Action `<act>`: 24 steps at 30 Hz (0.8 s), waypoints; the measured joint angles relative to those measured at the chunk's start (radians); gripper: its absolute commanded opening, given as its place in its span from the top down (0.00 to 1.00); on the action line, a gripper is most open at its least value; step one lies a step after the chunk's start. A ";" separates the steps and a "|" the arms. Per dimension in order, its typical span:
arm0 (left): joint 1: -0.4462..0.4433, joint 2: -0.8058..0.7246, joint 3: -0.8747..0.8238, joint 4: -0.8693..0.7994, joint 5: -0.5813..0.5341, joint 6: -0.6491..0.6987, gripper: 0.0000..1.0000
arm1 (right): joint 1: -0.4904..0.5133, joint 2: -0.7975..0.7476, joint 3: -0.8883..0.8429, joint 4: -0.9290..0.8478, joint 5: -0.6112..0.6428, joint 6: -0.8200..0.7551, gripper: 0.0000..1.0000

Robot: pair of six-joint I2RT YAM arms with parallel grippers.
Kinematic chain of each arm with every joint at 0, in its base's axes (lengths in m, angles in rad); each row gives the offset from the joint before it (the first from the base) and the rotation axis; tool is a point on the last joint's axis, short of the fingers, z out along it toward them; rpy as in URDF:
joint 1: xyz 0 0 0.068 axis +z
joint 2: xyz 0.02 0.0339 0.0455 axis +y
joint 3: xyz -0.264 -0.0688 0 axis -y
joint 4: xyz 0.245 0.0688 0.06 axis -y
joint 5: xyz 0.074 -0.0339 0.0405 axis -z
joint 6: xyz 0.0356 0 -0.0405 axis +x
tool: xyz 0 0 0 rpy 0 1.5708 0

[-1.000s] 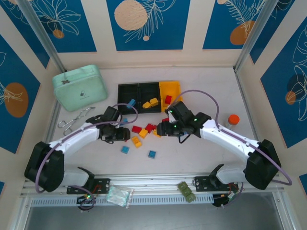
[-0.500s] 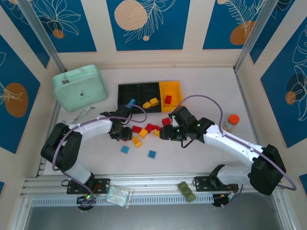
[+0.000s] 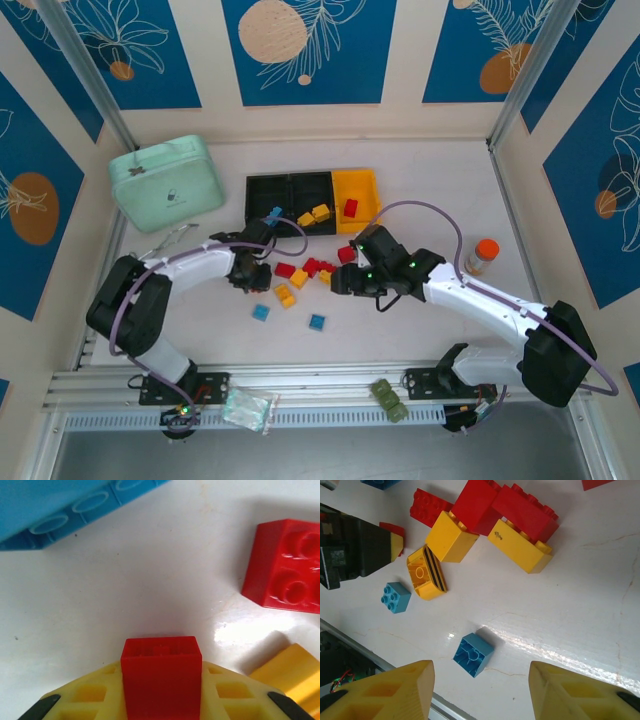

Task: Sort the legos into containers by color
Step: Pick up the lego from the center of the table, then place the lego in the container.

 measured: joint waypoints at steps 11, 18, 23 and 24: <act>-0.026 -0.096 0.059 -0.003 0.097 -0.024 0.77 | -0.048 -0.051 -0.042 0.013 0.001 0.018 0.48; -0.092 0.027 0.298 -0.021 0.132 -0.034 0.77 | -0.129 -0.206 -0.122 -0.028 0.036 0.064 0.48; -0.134 0.178 0.493 -0.041 0.136 -0.034 0.77 | -0.167 -0.306 -0.179 -0.077 0.064 0.106 0.47; -0.141 0.209 0.534 -0.048 0.137 -0.034 0.77 | -0.173 -0.326 -0.189 -0.089 0.070 0.116 0.47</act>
